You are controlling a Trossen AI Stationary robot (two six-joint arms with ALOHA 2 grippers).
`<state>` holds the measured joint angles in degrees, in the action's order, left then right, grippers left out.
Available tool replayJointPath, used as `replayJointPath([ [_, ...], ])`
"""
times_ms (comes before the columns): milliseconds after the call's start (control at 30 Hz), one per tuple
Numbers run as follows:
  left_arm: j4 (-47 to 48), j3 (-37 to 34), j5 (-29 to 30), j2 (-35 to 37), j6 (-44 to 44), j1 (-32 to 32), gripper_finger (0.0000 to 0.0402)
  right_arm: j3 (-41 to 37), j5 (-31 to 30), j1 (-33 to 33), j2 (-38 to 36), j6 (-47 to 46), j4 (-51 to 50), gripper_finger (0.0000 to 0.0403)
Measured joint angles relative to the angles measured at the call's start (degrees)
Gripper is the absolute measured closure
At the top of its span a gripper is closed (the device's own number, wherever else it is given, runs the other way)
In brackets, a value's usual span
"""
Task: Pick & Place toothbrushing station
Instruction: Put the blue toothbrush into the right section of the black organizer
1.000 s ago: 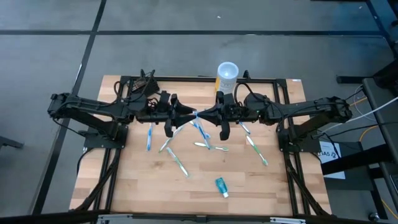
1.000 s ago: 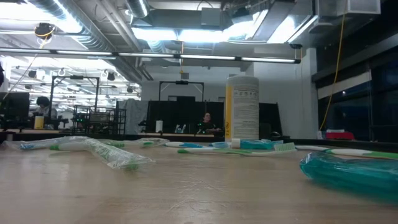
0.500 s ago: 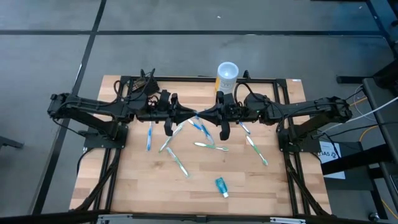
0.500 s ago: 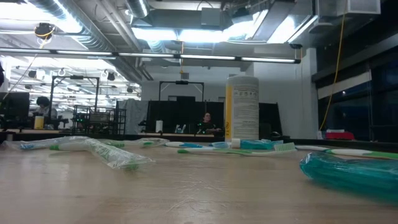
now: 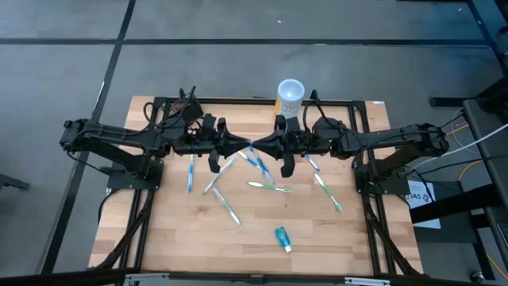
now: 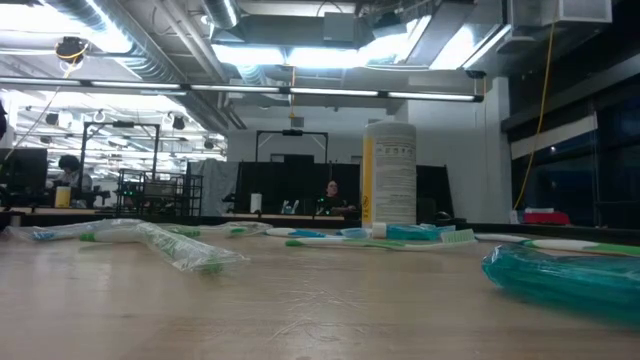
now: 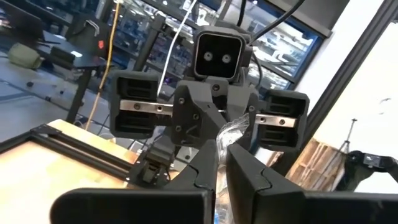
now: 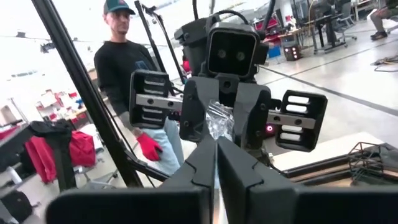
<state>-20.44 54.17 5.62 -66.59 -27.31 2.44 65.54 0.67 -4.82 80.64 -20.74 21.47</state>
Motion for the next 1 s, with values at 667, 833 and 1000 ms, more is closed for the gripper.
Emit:
replayJointPath([
  [667,18.3,-0.1,24.6,12.8,11.2,0.1,0.0391,0.0,-4.7,-1.1,-3.7,-2.7,-7.3,0.0255],
  [833,33.7,0.0,38.2,20.1,11.9,1.4,0.0392,0.0,-8.5,-1.9,-8.5,-2.4,-15.6,0.0266],
  [1000,42.8,0.0,50.1,21.2,12.0,2.0,0.0395,0.0,-11.9,-3.0,-11.2,-2.4,-19.6,0.0273],
])
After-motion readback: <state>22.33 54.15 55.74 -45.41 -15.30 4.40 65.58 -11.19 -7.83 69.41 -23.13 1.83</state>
